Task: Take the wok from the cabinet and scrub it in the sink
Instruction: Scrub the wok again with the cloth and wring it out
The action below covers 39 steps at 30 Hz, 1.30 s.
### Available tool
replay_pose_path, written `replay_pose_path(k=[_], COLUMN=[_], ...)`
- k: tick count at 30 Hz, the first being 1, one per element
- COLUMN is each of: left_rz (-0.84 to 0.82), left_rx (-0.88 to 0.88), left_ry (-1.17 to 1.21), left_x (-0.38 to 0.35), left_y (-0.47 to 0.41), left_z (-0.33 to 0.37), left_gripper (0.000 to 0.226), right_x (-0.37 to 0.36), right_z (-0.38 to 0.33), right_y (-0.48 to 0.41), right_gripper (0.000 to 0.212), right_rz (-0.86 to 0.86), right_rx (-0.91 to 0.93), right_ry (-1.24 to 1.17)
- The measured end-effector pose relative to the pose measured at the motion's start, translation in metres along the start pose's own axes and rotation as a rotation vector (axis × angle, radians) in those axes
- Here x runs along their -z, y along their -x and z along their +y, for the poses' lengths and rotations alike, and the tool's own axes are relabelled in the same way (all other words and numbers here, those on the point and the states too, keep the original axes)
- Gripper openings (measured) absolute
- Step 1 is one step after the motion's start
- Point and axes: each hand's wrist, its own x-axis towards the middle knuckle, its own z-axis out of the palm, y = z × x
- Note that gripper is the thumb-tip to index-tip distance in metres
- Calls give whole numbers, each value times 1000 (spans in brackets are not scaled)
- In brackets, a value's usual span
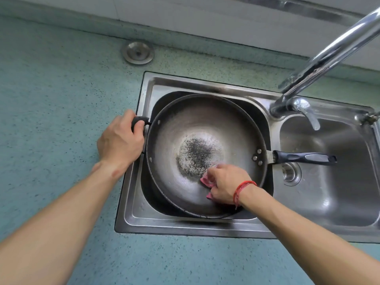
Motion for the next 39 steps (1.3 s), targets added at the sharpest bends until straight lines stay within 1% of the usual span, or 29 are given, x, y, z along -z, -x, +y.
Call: replay_pose_path(k=[2, 4, 6, 8, 11, 12, 14, 16, 18, 20, 22, 23, 26, 27, 28, 29, 32, 34, 36, 38, 39], left_rz=[0, 2, 7, 7, 5, 5, 1, -2, 1, 2, 1, 3, 4, 6, 10, 13, 17, 20, 22, 21, 22], left_rx=[-2, -7, -13, -22, -25, -23, -20, -16, -12, -10, -9, -7, 3, 5, 7, 10, 20, 21, 18, 13, 11], left_ry=[4, 5, 3, -2, -1, -2, -3, 0, 2, 0, 4, 4, 3, 0, -4, -7, -16, -15, -14, -12, -10], left_x=[-1, -1, -2, -2, -2, -2, -1, 0, 0, 0, 1, 1, 1, 1, 0, -1, -2, -2, -3, -3, -3], left_y=[-1, -1, -1, -1, 0, 0, 0, 0, 0, 1, 1, 1, 1, 1, 1, 1, 1, 1, 1, 1, 1], left_z=[-1, -2, -3, -3, -3, -3, -2, -1, -1, 0, 1, 1, 2, 2, 2, 2, 1, 1, 1, 0, 1], left_gripper=[21, 21, 21, 22, 22, 22, 23, 23, 23, 23, 22, 22, 22, 22, 22, 22, 22, 22, 21, 21, 21], right_x=[-3, -5, -3, 3, 14, 18, 27, 35, 37, 37, 40, 43, 44, 42, 39, 36, 36, 39, 41, 43, 44], right_z=[-15, -32, -46, -53, -48, -41, -21, 3, 24, 33, 32, 28, 9, -1, -10, -19, -49, -67, -78, -79, -75], right_y=[-1, -12, -31, -53, -84, -94, -106, -105, -92, -73, -55, -47, -26, -20, -15, -9, -5, -19, -41, -68, -83], right_gripper=[35, 26, 23, 24, 38, 42, 45, 45, 42, 39, 36, 35, 25, 27, 30, 31, 20, 12, 14, 19, 20], right_rz=[-14, 41, 112, 183, 304, 346, 392, 396, 376, 284, 93, -9, -312, -410, -470, -482, -385, -283, -113, 92, 192], right_rx=[102, 193, 250, 266, 285, 261, 145, 25, -57, -151, -234, -242, -111, -47, 17, 81, 219, 283, 321, 304, 287], right_ry=[-48, -172, -268, -308, -335, -318, -229, -113, 13, 118, 224, 268, 320, 310, 289, 247, -15, -204, -386, -559, -601])
